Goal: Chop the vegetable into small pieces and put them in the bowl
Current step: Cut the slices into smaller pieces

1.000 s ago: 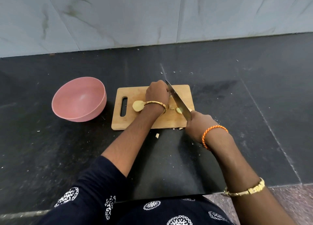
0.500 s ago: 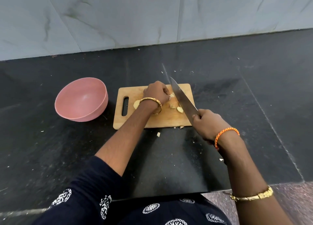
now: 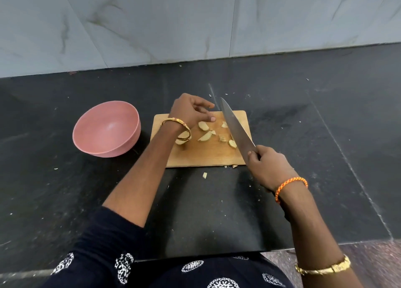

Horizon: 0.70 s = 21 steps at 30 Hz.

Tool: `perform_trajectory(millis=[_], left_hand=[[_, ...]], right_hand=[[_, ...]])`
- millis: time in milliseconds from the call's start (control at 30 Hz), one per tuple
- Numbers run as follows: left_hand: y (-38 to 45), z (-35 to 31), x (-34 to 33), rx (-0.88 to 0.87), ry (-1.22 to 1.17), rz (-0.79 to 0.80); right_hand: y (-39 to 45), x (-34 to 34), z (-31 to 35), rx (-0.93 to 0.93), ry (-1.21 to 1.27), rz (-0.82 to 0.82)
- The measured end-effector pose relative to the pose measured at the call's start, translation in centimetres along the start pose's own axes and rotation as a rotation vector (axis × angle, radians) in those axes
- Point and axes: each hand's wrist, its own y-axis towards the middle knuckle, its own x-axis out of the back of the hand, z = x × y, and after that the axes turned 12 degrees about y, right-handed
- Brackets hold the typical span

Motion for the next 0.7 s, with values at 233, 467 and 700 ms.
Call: perform_trajectory(millis=[233, 467, 700], left_hand=[[0.2, 2.4, 1.3, -0.022, 0.108, 0.005], [1.5, 3.0, -0.8, -0.020, 0.524, 0.132], [2.3, 2.6, -0.8, -0.103, 0.447, 0.117]], right_hand=[[-0.6, -1.1, -0.6, 0.011, 0.060, -0.045], [-0.5, -0.7, -0.5, 0.049, 0.113, -0.071], [-0.4, -0.7, -0.4, 0.041, 0.124, -0.034]])
